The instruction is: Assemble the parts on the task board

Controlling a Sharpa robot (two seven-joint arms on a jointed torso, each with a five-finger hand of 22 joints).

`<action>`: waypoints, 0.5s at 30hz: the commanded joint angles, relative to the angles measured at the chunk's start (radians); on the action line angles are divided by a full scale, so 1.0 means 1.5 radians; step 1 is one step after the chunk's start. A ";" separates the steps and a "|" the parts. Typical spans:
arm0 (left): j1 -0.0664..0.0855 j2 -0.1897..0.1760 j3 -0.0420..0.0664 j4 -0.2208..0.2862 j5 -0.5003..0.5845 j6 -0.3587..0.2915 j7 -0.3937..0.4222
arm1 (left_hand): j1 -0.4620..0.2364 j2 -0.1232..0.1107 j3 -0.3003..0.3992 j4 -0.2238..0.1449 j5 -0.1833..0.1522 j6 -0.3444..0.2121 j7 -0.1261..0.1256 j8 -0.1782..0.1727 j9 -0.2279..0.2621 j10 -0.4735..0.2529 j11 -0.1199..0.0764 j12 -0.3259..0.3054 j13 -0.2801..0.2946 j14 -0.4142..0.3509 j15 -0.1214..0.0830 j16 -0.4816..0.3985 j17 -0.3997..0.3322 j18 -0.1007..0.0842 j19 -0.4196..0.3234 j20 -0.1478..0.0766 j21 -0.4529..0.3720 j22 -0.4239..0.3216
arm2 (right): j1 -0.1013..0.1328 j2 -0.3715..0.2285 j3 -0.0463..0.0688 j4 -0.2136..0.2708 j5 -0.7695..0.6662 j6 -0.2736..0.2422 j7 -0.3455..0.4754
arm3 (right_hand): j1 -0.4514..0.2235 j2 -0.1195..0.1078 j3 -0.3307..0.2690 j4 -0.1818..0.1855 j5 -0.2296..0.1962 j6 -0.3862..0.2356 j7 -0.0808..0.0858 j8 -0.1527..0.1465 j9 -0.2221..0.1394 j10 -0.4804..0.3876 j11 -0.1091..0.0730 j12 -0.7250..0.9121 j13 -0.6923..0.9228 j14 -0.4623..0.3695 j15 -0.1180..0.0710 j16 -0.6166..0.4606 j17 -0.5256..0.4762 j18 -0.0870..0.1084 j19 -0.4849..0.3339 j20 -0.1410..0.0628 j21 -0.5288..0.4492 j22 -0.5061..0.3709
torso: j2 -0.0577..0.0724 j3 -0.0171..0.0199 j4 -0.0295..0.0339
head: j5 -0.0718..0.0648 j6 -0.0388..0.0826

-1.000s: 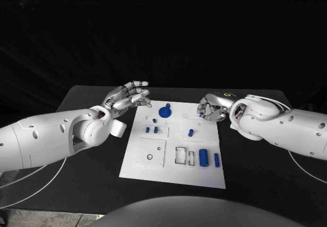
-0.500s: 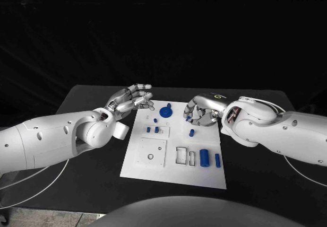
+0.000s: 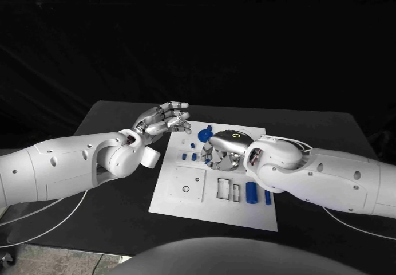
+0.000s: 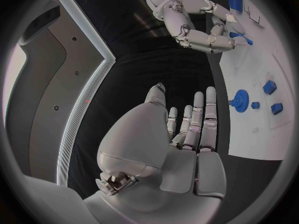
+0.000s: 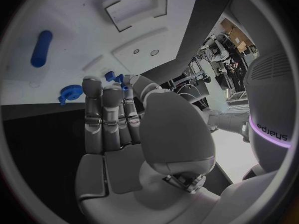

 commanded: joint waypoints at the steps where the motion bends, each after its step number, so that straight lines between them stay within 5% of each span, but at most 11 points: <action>1: 0.000 -0.001 0.000 0.004 -0.004 0.003 0.006 | 0.003 -0.003 -0.005 0.000 0.004 0.000 0.006 0.003 -0.001 0.000 0.002 0.003 -0.001 -0.002 -0.001 0.001 -0.001 0.004 0.004 0.000 -0.004 0.001 | -0.006 0.012 0.001 -0.008 -0.043 0.013 0.004 | 0.003 0.003 -0.001 -0.003 -0.002 -0.002 0.002 -0.005 0.000 0.021 -0.018 0.002 0.001 0.006 0.000 0.001 -0.002 -0.003 0.003 0.000 0.000 0.038 | 0.002 -0.0004 -0.0003 | 0.001 0.000; 15: 0.000 -0.001 0.000 0.002 -0.003 0.002 0.005 | 0.002 0.000 -0.005 0.002 0.005 0.001 0.007 0.004 -0.004 -0.001 0.002 0.004 -0.004 -0.005 -0.001 0.001 -0.002 0.004 0.003 0.000 -0.005 0.001 | -0.037 0.052 0.001 -0.034 -0.047 0.038 -0.002 | 0.009 0.004 0.002 -0.008 0.000 -0.006 0.003 -0.010 -0.001 0.021 -0.017 0.002 0.001 0.007 0.000 0.005 0.004 -0.004 0.003 0.000 0.004 0.039 | -0.001 0.0004 -0.0018 | 0.011 0.000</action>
